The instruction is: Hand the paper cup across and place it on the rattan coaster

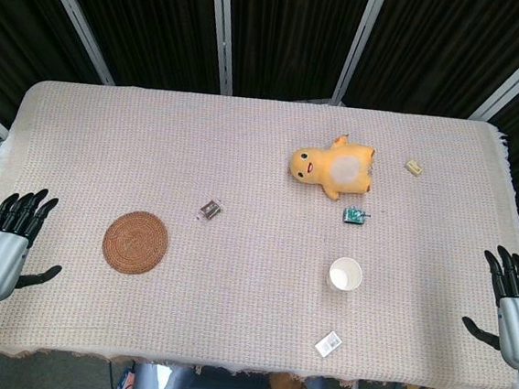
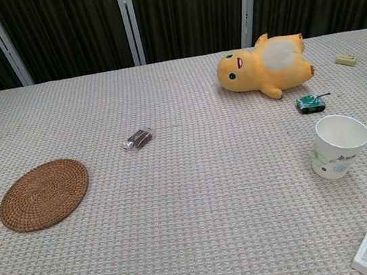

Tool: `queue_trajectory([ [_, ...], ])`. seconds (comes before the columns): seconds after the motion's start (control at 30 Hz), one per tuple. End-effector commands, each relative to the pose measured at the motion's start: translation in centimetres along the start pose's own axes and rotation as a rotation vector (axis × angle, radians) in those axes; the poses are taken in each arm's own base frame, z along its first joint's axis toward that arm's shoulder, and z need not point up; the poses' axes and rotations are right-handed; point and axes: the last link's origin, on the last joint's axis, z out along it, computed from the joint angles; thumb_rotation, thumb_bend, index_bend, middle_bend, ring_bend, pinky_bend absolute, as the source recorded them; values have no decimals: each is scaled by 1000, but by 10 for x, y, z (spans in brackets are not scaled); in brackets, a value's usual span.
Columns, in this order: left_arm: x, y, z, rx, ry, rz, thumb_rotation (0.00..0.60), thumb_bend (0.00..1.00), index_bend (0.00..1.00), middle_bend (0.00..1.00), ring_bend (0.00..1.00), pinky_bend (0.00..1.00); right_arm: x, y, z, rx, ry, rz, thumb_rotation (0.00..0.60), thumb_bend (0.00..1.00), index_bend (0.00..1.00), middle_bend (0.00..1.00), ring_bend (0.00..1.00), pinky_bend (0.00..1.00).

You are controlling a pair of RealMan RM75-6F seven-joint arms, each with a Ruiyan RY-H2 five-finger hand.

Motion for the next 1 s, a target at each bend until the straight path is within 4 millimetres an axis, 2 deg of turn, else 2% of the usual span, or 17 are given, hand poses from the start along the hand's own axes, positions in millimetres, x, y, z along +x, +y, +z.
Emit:
queue_trajectory([
  [0.03,0,0,0,0,-1,0,600,0,0,0,0,0,0,0,0,1,-3,0,600,0,0,0,0,0],
  [0.33,-4,1,3,-8,-13,10,600,0,0,0,0,0,-13,-13,8,62,-86,28,600,0,0,0,0,0],
  [0.5,-2,2,3,-13,10,26,600,0,0,0,0,0,-31,-39,33,198,-165,9,600,0,0,10,0,0],
  [0.6,-3,3,4,-14,14,40,600,0,0,0,0,0,-39,-59,51,264,-231,18,600,0,0,77,36,24],
  [0.8,-5,0,7,10,6,52,600,0,0,0,0,0,-53,-96,77,327,-318,55,600,0,31,170,155,169],
  [0.87,-6,-4,9,26,-3,55,600,0,0,0,0,0,-57,-105,82,337,-308,49,600,0,62,187,176,206],
  [1.0,-7,-10,13,58,-14,54,600,0,0,0,0,0,-69,-119,85,348,-307,40,600,1,92,188,178,209],
])
